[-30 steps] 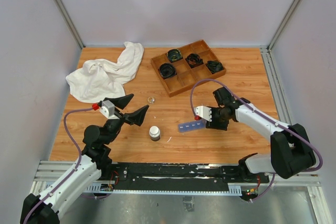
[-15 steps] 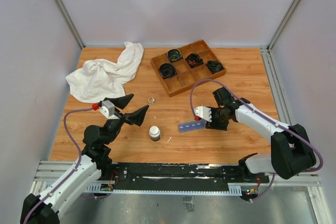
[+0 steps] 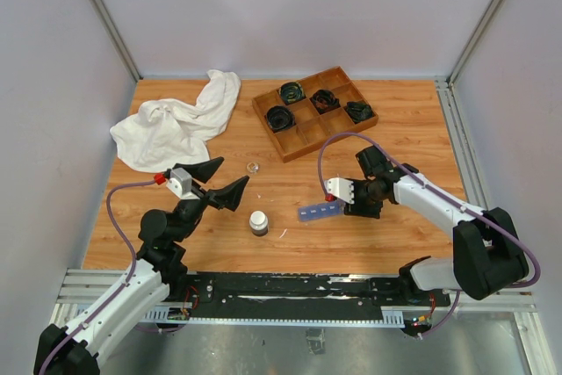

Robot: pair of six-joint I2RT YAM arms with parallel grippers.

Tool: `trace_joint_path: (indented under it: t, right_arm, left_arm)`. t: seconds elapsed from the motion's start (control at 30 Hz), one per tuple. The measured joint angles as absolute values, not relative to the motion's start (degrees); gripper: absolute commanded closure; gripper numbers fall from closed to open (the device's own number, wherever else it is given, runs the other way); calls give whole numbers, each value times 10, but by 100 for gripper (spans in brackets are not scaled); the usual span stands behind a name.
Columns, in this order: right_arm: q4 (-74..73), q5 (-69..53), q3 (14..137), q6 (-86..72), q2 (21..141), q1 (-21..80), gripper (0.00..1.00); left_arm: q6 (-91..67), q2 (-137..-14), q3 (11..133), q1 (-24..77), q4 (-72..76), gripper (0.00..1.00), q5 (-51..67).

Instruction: Sort the pills into containers

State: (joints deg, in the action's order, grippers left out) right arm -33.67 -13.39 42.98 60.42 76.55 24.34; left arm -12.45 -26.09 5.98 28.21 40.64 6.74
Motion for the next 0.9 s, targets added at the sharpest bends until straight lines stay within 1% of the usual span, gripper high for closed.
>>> trace_joint_path:
  t: [0.33, 0.57, 0.77, 0.9]
  right_arm:
    - [-337, -143, 430, 599, 766, 241, 98]
    - [-337, -192, 430, 586, 748, 205, 96]
    - [-345, -291, 430, 573, 679, 159, 96]
    - [-351, -399, 450, 547, 635, 116, 96]
  left_arm:
    - [-124, -261, 60, 282, 406, 1, 67]
    - [-124, -261, 60, 282, 406, 1, 67]
    - [-128, -273, 62, 282, 404, 1, 67]
    - [-164, -316, 93, 282, 383, 1, 83]
